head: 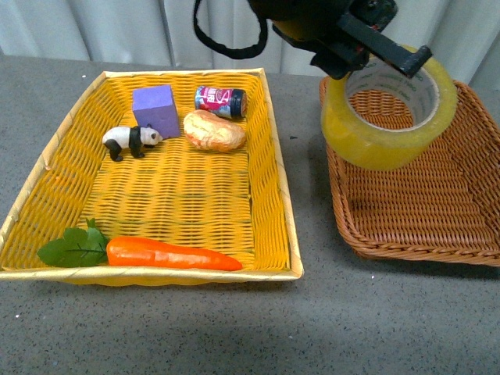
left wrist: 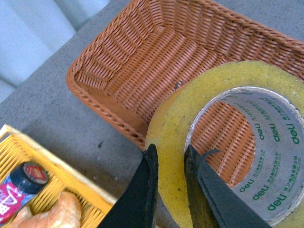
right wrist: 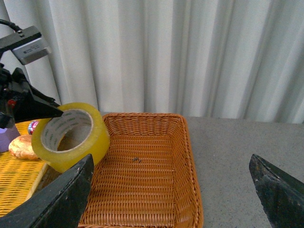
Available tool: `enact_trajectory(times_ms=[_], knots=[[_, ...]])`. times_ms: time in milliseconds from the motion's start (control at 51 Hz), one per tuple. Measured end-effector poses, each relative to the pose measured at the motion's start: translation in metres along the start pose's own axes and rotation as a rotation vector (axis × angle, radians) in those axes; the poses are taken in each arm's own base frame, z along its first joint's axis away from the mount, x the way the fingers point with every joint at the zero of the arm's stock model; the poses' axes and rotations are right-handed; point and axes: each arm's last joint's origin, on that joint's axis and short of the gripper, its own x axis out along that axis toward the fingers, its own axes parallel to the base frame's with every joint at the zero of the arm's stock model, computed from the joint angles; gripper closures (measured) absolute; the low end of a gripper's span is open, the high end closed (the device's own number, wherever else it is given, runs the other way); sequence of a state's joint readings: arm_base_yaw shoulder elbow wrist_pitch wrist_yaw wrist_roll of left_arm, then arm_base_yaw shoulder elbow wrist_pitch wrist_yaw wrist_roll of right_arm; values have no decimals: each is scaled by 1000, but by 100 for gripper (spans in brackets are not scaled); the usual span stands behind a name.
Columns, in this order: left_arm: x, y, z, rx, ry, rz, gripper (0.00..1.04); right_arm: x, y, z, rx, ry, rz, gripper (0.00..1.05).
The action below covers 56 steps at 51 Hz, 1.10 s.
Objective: Move tape to another basket
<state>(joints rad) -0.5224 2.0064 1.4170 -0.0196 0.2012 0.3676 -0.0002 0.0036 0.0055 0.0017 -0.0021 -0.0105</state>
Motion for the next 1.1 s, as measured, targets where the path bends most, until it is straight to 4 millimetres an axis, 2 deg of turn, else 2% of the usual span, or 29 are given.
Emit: enact_trajectory(times_ms=[176,843,882,980,1098], knots=[[14,-4,13,13,-12,-17,91,0,0,0,0,0,0,9],[15,-4,16,11,-41,-23,91,0,0,0,0,0,0,9],[15,-5,16,12,-41,-24,91,0,0,-1,-1,38,-39,9],[15,-5,16,11,-40,-24,91,6,-4,3,-85,306,-278,9],[14,-5,16,11,-41,-22,91,29,-12,18,-109,390,-288,9]])
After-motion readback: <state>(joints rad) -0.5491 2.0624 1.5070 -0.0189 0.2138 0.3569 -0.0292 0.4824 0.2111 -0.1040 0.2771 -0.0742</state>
